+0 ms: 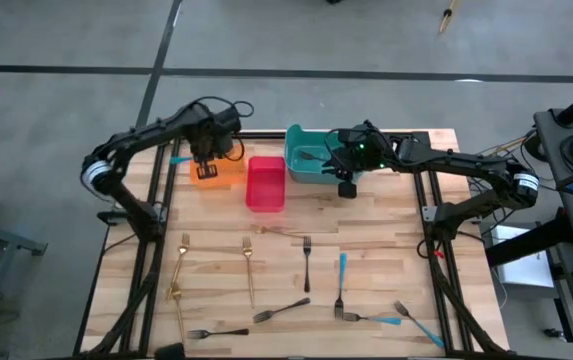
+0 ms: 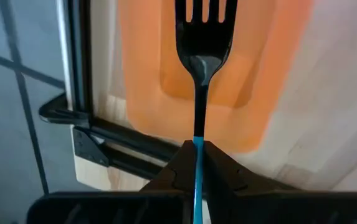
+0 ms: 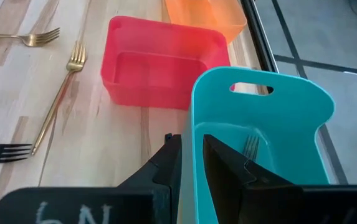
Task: Sort silverware by color (type)
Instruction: Put the blue fork into the orange bin
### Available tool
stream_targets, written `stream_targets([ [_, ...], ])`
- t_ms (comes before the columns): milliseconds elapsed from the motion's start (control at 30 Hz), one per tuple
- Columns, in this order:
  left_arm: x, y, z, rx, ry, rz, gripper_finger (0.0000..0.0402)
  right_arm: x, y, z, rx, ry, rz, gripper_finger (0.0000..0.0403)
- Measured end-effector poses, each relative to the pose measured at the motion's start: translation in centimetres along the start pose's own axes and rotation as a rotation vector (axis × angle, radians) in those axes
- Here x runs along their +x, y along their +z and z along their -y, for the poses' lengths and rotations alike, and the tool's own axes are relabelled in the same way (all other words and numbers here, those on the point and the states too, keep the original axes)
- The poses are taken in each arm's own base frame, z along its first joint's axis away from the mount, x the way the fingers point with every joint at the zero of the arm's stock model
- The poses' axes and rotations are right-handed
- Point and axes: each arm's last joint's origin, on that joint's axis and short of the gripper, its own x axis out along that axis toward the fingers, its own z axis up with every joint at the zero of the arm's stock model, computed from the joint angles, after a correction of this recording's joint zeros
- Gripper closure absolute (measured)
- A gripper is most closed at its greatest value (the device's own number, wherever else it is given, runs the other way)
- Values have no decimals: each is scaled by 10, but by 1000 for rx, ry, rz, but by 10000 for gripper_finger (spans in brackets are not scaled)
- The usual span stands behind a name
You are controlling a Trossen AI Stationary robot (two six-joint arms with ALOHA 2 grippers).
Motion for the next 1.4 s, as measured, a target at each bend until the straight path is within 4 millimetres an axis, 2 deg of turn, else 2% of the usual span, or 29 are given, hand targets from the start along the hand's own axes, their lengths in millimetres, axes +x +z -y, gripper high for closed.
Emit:
stream_targets([
  [233, 22, 15, -7, 20, -40, -82, 402, 0, -1, 0, 17, 4, -10, 346],
  [633, 46, 34, -9, 50, -65, -133, 401, 0, -1, 0, 17, 4, -10, 346],
  [933, 57, 46, -12, 37, -48, -92, 401, 0, -1, 0, 16, 4, -9, 346],
  [1400, 66, 53, -14, 57, -49, -91, 401, 0, -1, 0, 15, 4, -9, 346],
])
